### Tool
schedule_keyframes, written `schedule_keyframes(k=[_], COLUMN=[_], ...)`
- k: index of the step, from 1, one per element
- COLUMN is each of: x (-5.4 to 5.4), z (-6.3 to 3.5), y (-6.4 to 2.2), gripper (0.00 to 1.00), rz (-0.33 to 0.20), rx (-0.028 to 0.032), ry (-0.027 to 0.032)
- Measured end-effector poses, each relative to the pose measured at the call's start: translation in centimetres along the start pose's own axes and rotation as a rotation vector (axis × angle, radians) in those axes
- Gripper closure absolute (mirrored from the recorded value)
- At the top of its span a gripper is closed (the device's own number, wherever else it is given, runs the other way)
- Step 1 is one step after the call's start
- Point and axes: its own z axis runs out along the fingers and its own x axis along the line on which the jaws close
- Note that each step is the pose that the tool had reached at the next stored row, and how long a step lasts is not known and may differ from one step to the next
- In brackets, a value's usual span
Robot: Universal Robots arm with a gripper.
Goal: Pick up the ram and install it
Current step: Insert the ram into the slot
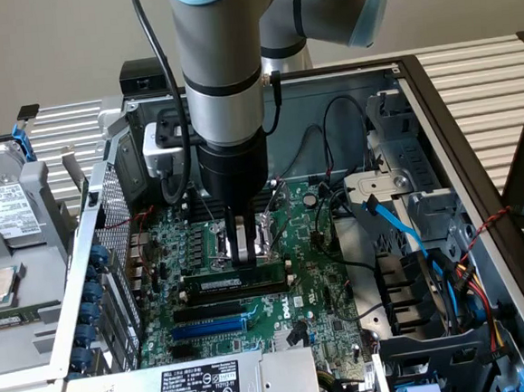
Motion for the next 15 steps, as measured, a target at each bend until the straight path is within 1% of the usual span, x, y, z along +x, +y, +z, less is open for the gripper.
schedule_keyframes(k=[15], x=[0.01], z=[0.22], y=[-0.01], gripper=[0.88], rz=[-0.010], rx=[0.0000], ry=[-0.0025])
